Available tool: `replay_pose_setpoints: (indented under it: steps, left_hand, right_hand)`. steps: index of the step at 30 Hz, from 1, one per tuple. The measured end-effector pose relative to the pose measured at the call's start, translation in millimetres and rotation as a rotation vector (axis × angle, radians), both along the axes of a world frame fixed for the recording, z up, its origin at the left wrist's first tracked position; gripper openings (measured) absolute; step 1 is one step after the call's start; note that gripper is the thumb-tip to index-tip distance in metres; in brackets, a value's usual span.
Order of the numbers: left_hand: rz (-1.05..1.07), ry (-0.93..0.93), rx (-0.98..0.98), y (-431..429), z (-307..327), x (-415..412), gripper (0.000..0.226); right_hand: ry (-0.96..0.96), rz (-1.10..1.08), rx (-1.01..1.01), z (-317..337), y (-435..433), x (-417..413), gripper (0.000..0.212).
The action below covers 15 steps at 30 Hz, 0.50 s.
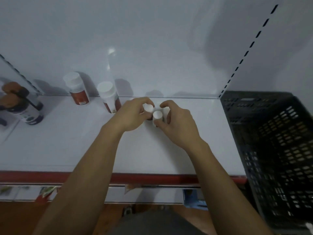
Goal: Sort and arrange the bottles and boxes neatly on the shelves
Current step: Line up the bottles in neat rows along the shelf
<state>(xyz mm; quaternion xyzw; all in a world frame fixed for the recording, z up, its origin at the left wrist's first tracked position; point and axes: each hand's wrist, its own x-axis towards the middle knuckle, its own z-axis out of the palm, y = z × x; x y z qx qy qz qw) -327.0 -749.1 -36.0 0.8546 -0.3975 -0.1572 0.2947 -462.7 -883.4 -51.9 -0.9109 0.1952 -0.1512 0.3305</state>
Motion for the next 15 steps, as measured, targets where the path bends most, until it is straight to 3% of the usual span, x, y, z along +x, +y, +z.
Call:
replay_pose_setpoints:
  steps: [15]
  left_hand:
    - [0.317,-0.052,0.022,147,15,-6,0.019]
  right_hand:
    - [0.066,-0.06,-0.031,-4,19,16,0.023]
